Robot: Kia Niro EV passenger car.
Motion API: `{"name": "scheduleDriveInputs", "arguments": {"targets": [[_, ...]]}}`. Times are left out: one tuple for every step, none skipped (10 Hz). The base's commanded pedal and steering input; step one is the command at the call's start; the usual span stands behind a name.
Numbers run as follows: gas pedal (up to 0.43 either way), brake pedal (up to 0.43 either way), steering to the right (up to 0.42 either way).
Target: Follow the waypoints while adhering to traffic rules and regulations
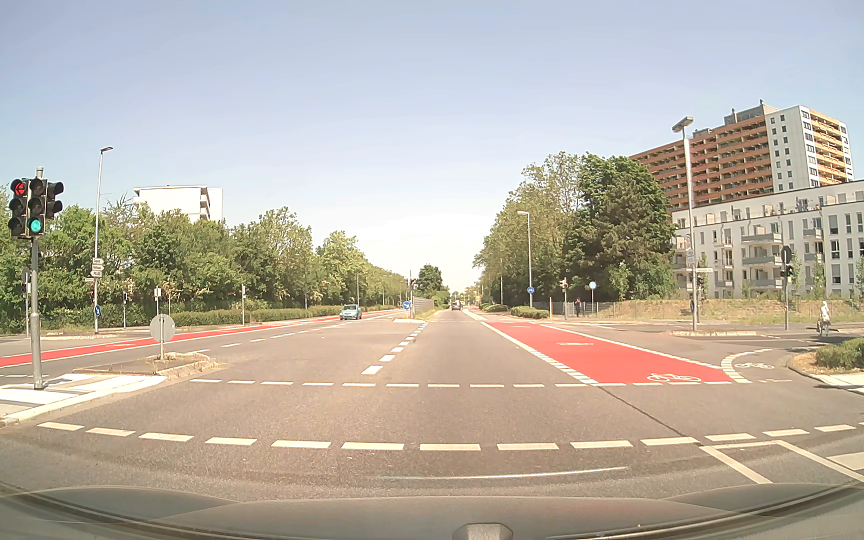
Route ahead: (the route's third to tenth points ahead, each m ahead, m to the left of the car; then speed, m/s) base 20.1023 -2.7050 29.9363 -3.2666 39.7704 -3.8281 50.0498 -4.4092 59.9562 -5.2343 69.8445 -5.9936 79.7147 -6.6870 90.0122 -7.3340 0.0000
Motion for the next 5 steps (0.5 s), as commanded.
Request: {"name": "scheduleDriveInputs", "arguments": {"targets": [[0.000,0.226,0.004],[0.000,0.091,0.004],[0.000,0.000,0.004],[0.000,0.000,0.004],[0.000,0.000,0.004]]}}
